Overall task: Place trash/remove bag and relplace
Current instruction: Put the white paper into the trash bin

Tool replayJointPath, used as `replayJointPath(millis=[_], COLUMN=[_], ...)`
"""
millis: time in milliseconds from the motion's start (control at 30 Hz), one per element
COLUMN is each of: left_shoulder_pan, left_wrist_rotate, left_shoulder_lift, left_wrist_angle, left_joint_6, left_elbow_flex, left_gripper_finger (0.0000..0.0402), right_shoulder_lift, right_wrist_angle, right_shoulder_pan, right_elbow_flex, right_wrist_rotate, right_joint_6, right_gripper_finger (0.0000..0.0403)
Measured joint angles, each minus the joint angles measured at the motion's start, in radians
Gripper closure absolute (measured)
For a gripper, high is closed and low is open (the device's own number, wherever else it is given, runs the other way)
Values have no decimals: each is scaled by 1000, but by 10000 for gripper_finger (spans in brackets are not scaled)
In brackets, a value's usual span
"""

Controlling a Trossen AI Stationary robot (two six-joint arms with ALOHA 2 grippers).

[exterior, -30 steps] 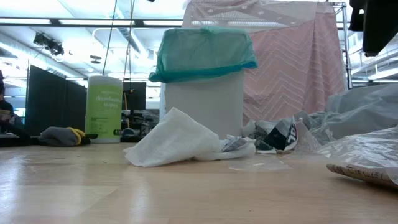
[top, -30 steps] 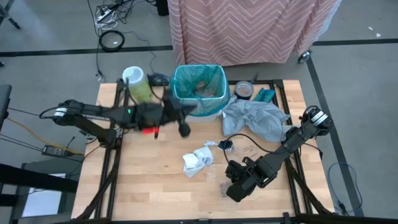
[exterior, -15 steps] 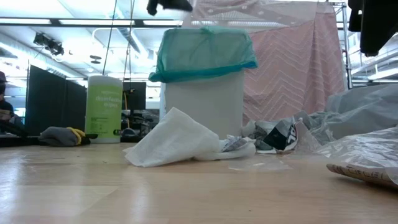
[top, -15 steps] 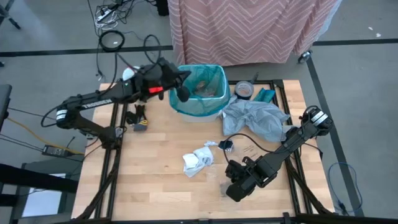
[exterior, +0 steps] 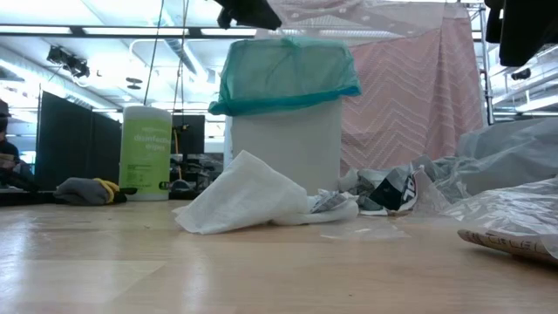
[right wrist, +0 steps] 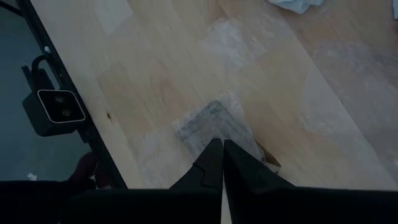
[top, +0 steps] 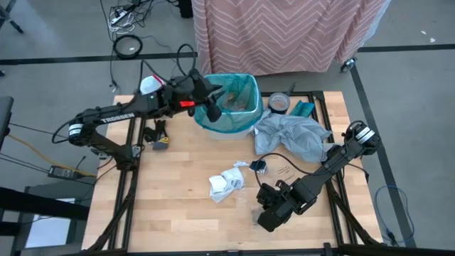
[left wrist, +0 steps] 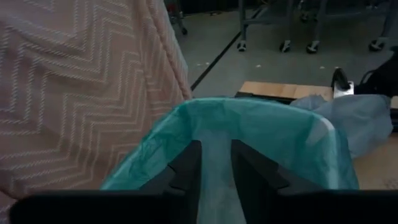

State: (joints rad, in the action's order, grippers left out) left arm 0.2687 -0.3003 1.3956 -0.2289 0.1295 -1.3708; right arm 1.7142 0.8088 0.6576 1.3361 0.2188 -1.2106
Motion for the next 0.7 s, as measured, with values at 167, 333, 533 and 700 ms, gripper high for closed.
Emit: replayJointPath(millis=[167,333,533,700], left_shoulder_pan=[-2,-53,-246,-424], left_wrist_rotate=[54,147,280,206], left_shoulder_lift=[0,-18,-24,-20], left_wrist_angle=[-2,-38,-121,-156], left_joint_6=[-20,-153,-135,-219], left_elbow_flex=[0,-28,-64,51], left_gripper_finger=[266,255,255,255], right_shoulder_lift=[0,0,0,0], right_wrist_angle=[0,0,0,0], right_shoulder_pan=[0,0,1,3], right_elbow_flex=[0,0,0,0], right_wrist_rotate=[0,-1,0,0], right_joint_6=[8,10,10,10], right_gripper_finger=[402,401,399,401])
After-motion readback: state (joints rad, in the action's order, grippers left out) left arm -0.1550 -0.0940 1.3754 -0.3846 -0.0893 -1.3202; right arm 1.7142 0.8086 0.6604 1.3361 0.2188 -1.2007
